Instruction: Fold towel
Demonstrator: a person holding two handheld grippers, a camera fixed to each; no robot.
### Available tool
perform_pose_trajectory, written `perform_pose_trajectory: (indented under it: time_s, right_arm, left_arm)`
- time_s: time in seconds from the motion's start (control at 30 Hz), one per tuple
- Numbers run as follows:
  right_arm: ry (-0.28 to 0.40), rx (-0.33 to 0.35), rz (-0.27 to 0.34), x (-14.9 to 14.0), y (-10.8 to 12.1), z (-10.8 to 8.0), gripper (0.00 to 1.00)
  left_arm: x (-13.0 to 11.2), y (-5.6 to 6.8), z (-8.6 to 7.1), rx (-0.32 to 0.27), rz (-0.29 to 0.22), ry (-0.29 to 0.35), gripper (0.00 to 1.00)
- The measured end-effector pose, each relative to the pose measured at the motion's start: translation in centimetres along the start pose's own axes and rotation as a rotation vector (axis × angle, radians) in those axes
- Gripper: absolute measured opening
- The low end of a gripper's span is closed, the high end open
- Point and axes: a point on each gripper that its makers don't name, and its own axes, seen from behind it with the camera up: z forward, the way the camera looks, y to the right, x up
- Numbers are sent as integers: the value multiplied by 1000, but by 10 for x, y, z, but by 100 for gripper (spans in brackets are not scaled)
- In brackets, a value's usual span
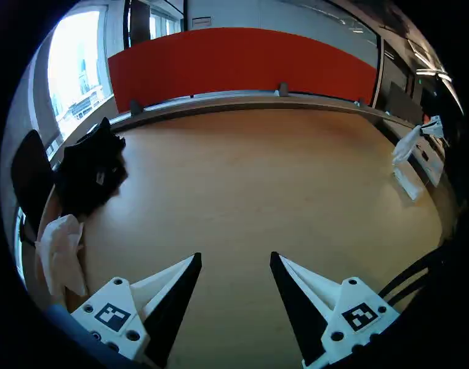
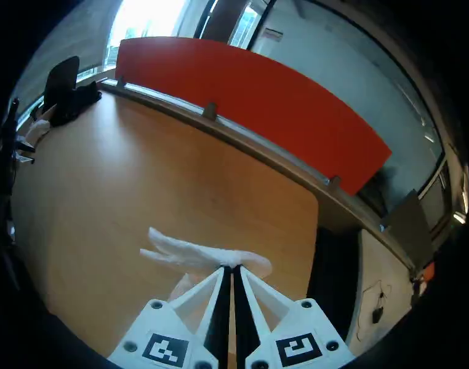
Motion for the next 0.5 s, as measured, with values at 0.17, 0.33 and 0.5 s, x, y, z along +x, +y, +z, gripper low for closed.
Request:
perform_pose_trajectory:
  time_s: [0.17,0.33,0.5]
  right_arm:
    - [-37,-12,40,-33,4,-6,4]
    - [-85,-18,75,-68,5,-11,4]
    - [-126,-19,101,-95,4,-13,4]
  left_arm:
    - [-1,1,-1,-2,1,0,82]
    - [-3,0,-2,-1,5,-4,82]
    - [-5,-1,-3,0,9,-9,82]
